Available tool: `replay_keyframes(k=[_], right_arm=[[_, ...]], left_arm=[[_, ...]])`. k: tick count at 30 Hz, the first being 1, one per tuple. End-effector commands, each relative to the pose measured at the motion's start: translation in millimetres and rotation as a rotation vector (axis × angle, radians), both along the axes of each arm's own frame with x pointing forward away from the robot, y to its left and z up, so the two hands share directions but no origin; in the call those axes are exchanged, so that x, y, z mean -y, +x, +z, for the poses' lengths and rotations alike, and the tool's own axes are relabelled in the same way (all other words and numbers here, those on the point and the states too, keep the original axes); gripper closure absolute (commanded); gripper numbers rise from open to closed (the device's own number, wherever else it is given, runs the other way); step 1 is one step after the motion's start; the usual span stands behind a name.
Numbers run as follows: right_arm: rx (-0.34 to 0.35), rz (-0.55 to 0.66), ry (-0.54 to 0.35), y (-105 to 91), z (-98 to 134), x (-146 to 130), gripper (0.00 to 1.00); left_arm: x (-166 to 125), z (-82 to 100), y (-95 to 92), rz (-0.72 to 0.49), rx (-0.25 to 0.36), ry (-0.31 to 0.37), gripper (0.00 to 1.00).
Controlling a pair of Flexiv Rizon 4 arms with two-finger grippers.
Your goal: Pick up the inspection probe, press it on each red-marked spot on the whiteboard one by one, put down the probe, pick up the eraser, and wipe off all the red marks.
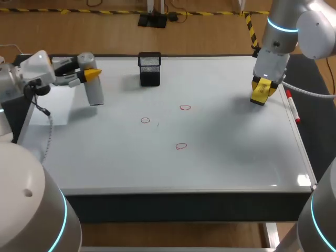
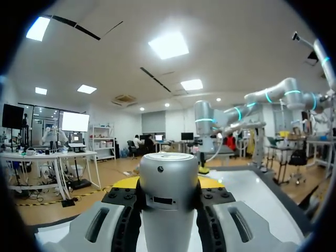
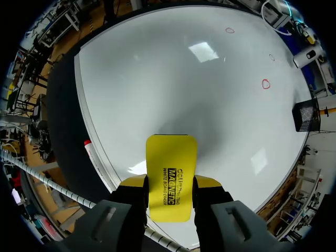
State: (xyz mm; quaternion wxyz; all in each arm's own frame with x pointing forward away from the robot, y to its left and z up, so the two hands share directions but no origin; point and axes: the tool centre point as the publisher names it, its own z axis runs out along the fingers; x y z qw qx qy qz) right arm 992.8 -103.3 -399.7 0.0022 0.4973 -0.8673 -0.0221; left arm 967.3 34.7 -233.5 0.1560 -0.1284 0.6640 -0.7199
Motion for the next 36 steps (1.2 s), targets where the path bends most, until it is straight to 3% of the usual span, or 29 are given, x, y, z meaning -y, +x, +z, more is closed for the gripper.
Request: replay_keyframes(k=[1, 7, 24, 36], right_arm=[[-0.001, 0.002, -0.003, 0.8, 1, 0, 1.00], [-0.001, 0.002, -0.003, 0.8, 1, 0, 1.00], [-0.001, 0.002, -0.003, 0.8, 1, 0, 1.00], [0.048, 0.120, -0.055, -17.0, 18, -60, 1.00]], left_arm=[[-16, 7.7, -11.5, 0.044, -0.009, 0.016, 1.00], [-28, 5.9, -13.1, 0.072, -0.020, 0.024, 1.00], [-28, 5.9, -13.1, 0.072, -0.020, 0.024, 1.00], [-28, 5.9, -13.1, 0.072, -0.020, 0.024, 1.00]])
